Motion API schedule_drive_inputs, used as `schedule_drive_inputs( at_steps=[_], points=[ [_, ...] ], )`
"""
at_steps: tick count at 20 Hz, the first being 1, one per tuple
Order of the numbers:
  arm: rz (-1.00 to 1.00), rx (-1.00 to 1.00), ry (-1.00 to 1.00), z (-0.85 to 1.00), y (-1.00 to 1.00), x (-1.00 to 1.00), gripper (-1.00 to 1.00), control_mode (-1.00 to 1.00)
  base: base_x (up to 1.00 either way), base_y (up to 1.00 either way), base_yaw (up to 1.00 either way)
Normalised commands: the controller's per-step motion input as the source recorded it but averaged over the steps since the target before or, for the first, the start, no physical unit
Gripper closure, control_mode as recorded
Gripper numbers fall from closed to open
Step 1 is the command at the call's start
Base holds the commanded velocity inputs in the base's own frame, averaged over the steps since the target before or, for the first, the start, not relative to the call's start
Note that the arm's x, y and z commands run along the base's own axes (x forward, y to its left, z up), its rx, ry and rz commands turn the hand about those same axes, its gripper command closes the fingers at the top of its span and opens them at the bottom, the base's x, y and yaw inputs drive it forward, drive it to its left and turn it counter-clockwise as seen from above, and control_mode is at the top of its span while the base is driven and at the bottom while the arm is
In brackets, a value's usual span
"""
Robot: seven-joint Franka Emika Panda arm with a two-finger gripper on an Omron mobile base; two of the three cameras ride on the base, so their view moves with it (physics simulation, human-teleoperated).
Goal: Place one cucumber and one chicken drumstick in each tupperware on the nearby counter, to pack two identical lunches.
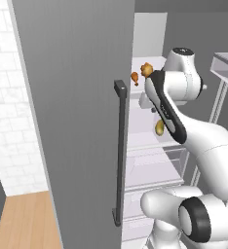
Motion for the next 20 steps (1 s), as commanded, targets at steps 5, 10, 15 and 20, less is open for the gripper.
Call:
schedule_drive_inputs(
  at_steps=[5, 10, 15, 20],
  points=[
    [-0.04, 0.00, -0.01, 0.00, -0.07, -0.04, -1.00, -1.00, 0.00, 0.00, 0.00],
    [-0.27, 0.01, -0.11, 0.13, -0.33, 0.11, -1.00, -1.00, 0.00, 0.00, 0.00],
    [-0.37, 0.03, -0.13, 0.36, -0.25, 0.10, -1.00, -1.00, 0.00, 0.00, 0.00],
    [-0.17, 0.00, -0.19, 0.35, -0.01, 0.27, -1.00, -1.00, 0.00, 0.00, 0.00]
  ],
)
